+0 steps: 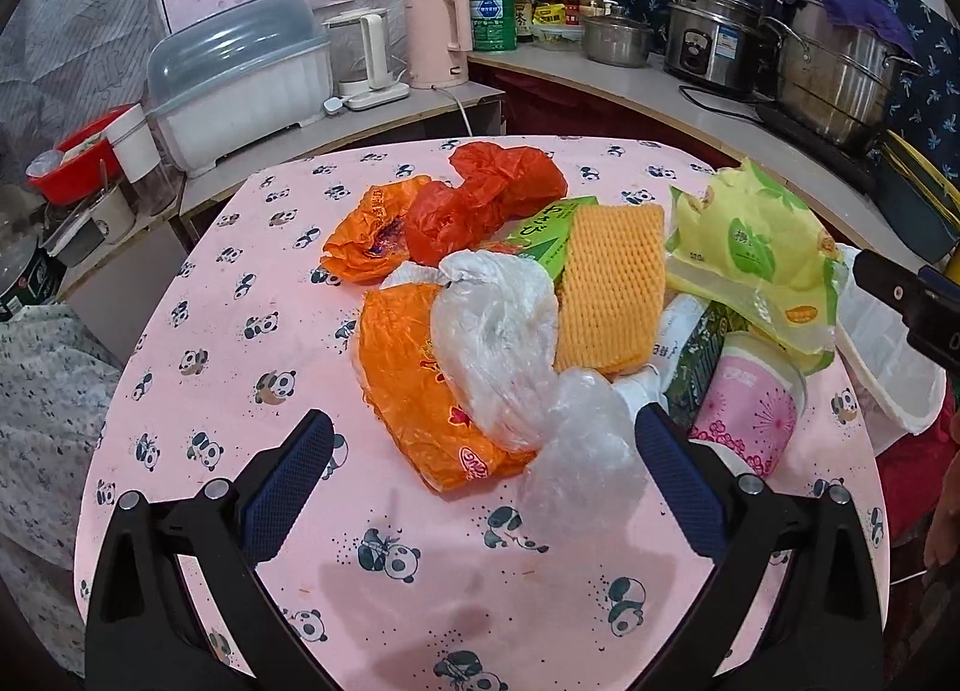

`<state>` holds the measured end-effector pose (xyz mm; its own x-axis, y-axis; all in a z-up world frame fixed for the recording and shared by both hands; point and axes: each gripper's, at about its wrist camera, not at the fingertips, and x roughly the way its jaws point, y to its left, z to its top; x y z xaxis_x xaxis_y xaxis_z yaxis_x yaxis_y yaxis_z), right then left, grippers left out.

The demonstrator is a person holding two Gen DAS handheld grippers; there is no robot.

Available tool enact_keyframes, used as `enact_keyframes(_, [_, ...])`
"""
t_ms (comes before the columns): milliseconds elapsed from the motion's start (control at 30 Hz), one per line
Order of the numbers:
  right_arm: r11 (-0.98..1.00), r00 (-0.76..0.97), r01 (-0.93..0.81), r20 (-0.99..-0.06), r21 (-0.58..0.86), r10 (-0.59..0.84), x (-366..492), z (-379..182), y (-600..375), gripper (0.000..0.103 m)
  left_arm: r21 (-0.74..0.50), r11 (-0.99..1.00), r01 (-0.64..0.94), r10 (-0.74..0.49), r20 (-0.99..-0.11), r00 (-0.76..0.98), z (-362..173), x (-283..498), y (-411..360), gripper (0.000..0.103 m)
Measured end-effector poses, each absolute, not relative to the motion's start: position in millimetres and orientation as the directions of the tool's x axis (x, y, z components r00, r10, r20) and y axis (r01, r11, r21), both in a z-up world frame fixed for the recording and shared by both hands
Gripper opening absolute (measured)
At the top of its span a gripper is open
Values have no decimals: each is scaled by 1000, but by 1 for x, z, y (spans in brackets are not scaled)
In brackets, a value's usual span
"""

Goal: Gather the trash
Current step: 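Grasp the yellow-green snack bag with the right gripper while the left grasps clear plastic bag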

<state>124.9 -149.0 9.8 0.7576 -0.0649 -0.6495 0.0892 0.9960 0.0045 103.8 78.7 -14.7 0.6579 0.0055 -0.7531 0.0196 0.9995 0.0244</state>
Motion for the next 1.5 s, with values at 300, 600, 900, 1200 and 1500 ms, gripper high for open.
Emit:
enact_keyframes(300, [998,729,62,-683,18,-32,188,-10,-147,85,-32,999,43,-53,-756,652,-20,137,97,96])
enact_keyframes(600, [998,665,5,-745,68,47,207,-38,-142,32,-45,998,51,-67,-760,647,-27,152,102,96])
enact_keyframes(900, [998,722,23,-692,52,20,180,-15,-142,7,-58,996,65,-86,-774,628,-32,135,97,96])
enact_keyframes(1200, [992,753,116,-656,57,-51,147,11,-169,7,-74,992,104,-121,-804,582,-45,108,77,91])
enact_keyframes(1500, [985,748,160,-658,58,-82,128,12,-187,7,-90,981,172,-170,-824,541,-60,115,51,55])
